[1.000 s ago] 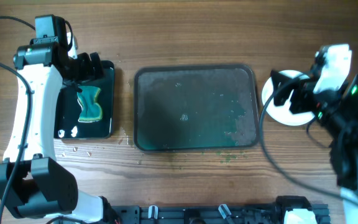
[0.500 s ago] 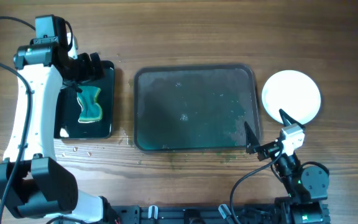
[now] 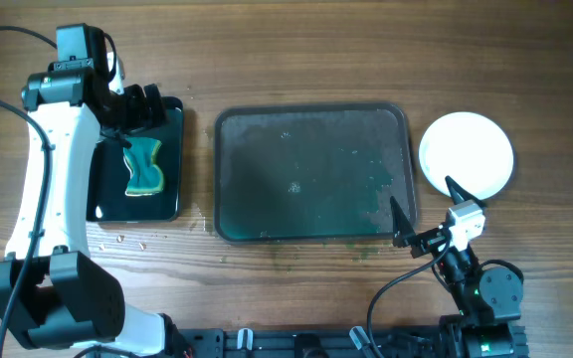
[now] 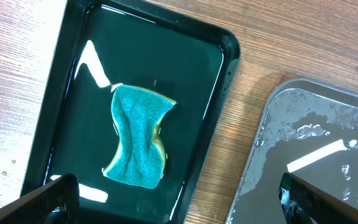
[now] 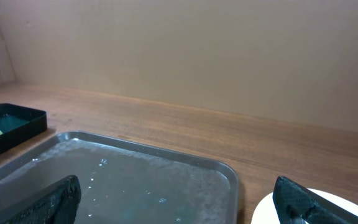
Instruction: Clean dirty plates on tray and stack at the side
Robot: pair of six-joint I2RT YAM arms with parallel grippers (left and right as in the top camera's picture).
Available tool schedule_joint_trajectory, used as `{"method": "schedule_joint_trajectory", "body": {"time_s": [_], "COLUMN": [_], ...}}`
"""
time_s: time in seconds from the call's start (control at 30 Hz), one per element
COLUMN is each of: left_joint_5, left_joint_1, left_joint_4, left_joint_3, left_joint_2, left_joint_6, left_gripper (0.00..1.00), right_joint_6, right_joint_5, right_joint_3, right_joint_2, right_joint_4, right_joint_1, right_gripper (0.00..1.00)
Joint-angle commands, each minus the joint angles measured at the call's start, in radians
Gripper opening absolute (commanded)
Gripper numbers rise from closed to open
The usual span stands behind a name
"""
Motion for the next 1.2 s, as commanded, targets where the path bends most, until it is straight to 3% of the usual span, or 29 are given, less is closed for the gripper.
{"method": "schedule_joint_trajectory", "body": {"time_s": [0.0,0.17,0.23,0.37,0.53,0.67,0.9,1.17], "left_joint_5": [0.011,0.000,0.038,0.041,0.045,0.043,-0.035,-0.015], "left_joint_1": [-0.002,-0.002,-0.002,-0.002,-0.010,-0.039,-0.081,-0.083], "left_joint_4": [0.003,0.000,0.115,0.406,0.850,0.947,0.977,0.988], "left_joint_3": [0.005,-0.011,-0.091,-0.438,-1.091,-1.361,-1.491,-1.508], "left_joint_2": [0.006,-0.110,-0.249,-0.589,-1.127,-1.418,-1.617,-1.674], "left_joint_6": [-0.009,-0.002,-0.002,-0.002,-0.002,-0.001,0.002,0.002], "left_gripper": [1.00,1.00,1.00,1.00,1.00,1.00,1.00,1.00], "right_joint_6": [-0.003,-0.003,-0.003,-0.003,-0.003,-0.002,-0.003,-0.003], "right_joint_5": [0.013,0.013,0.013,0.013,0.013,0.013,0.013,0.013], "right_joint_3": [-0.003,-0.003,-0.003,-0.003,-0.003,-0.003,-0.003,-0.003], "right_joint_2": [-0.014,-0.014,-0.014,-0.014,-0.014,-0.014,-0.014,-0.014], "right_joint_4": [0.005,0.005,0.005,0.005,0.005,0.005,0.005,0.005], "right_joint_1": [0.004,0.004,0.004,0.004,0.004,0.004,0.004,0.004], "right_gripper": [1.00,1.00,1.00,1.00,1.00,1.00,1.00,1.00]}}
